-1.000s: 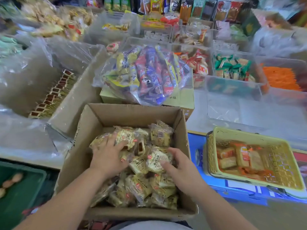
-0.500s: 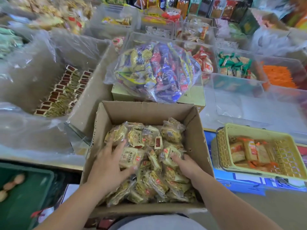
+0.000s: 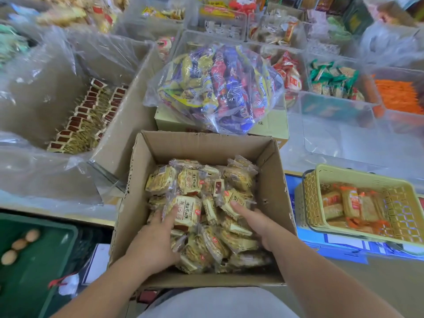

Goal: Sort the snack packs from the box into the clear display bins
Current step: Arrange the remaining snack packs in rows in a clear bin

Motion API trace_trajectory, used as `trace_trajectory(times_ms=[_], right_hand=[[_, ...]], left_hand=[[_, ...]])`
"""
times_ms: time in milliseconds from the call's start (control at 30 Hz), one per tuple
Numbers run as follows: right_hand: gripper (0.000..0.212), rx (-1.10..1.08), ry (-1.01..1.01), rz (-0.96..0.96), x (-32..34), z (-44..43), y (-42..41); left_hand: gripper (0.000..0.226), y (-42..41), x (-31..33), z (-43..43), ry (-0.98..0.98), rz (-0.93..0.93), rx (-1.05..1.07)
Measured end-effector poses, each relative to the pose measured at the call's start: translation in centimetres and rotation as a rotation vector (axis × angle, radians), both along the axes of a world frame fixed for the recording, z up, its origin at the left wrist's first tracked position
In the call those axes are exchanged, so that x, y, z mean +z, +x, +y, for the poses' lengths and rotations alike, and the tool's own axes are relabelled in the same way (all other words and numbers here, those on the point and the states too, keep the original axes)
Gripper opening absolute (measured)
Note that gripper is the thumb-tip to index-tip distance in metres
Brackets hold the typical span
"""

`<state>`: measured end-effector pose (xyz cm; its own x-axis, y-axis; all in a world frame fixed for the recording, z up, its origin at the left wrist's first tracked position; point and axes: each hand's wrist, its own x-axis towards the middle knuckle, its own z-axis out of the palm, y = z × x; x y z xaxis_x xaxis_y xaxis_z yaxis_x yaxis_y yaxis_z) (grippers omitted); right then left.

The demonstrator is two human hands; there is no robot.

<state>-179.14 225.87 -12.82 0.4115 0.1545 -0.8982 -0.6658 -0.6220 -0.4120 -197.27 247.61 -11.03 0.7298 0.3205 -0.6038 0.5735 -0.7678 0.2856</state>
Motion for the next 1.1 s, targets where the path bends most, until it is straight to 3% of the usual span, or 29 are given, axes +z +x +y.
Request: trace_trajectory(times_ms=[200, 267, 367, 500, 700, 833, 1000, 1100], right_hand=[[0.143, -0.068, 0.114, 0.079, 0.3, 1.0, -0.9], [0.125, -0.164, 0.188, 0.106, 0.5, 1.3, -0.6], [0.08, -0.32, 0.364, 0.157, 1.4, 2.4, 0.1], [0.056, -0.375, 0.455, 0.154, 3.8, 5.0, 1.2], [0.085, -0.299, 0.438, 0.094, 4.6, 6.9, 2.1], [0.082, -0.19, 0.381, 0.046, 3.6, 5.3, 1.0], [0.095, -0.066, 0.273, -0.147, 2.5, 2.6, -0.8], [0.106, -0.074, 0.326, -0.244, 2.0, 1.8, -2.5]], left_hand=[[0.114, 0.4, 0.4, 1.3, -0.069, -0.105, 0.077], [0.11, 0.4, 0.5, 1.3, -0.115, -0.127, 0.122], [0.103, 0.4, 0.9, 1.6, -0.181, -0.175, 0.199], [0.09, 0.7, 1.8, 2.4, -0.298, -0.269, 0.356], [0.085, 1.3, 3.7, 2.7, -0.393, -0.38, 0.452], [0.08, 1.2, 4.2, 2.7, -0.443, -0.421, 0.489], [0.065, 0.6, 5.0, 3.3, -0.524, -0.51, 0.537], [0.054, 0.3, 5.2, 3.8, -0.564, -0.586, 0.623]])
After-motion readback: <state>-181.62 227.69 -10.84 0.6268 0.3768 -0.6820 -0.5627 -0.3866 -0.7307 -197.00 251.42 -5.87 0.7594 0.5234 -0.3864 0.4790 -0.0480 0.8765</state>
